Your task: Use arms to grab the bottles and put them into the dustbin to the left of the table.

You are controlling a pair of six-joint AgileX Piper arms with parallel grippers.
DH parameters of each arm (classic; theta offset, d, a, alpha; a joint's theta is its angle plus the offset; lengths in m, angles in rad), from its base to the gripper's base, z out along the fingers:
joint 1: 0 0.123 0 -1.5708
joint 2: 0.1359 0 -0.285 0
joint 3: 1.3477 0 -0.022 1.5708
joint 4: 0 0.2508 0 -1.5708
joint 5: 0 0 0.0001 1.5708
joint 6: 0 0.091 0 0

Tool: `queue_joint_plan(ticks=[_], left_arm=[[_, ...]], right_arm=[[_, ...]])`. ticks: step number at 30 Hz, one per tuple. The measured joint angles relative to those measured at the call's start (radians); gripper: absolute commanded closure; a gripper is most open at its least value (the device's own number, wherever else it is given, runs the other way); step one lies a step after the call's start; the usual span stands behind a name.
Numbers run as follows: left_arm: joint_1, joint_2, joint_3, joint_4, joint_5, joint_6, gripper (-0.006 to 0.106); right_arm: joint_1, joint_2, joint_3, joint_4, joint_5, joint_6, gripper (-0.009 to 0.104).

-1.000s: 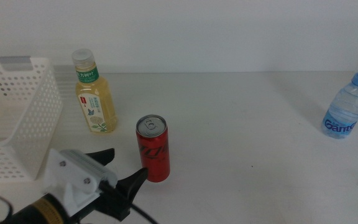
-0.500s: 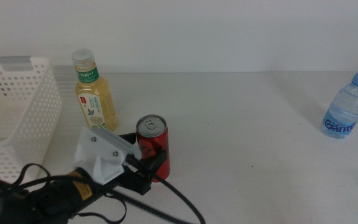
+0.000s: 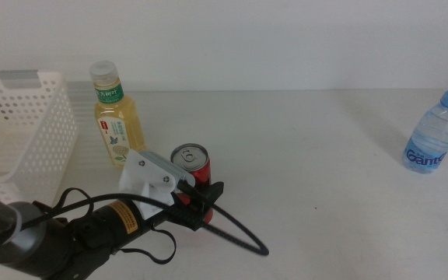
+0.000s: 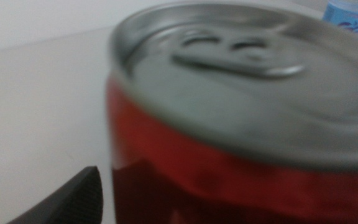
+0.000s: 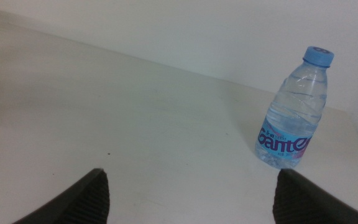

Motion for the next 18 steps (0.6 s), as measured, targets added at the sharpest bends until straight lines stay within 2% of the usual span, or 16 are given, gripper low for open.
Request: queue_joint_plan(ticks=[3,6,11,12,13,16,18], left_arm=[[-0.001,0.022,-0.014,-0.001,-0.002,-0.035,0.021],[-0.002,0.039,-0.020,-0.001,-0.006,-0.047,0.037],[-0.003,0.042,-0.023,-0.008,0.001,-0.051,0.077],[-0.003,0.042,-0.023,-0.008,0.001,-0.048,0.090],[-0.003,0.042,-0.023,-0.003,0.001,-0.045,0.095],[-0.003,0.042,-0.023,0.022,0.001,-0.039,0.105],[-0.003,0.042,-0.023,0.037,-0.001,-0.035,0.105]], right_arm=[[0.000,0.000,0.000,0.000,0.000,0.000,0.019],[0.000,0.000,0.000,0.000,0.000,0.000,0.019],[0.000,0.000,0.000,0.000,0.000,0.000,0.019],[0.000,0.000,0.000,0.000,0.000,0.000,0.019],[0.000,0.000,0.000,0.000,0.000,0.000,0.019],[0.000,0.000,0.000,0.000,0.000,0.000,0.019],[0.000,0.000,0.000,0.000,0.000,0.000,0.019]])
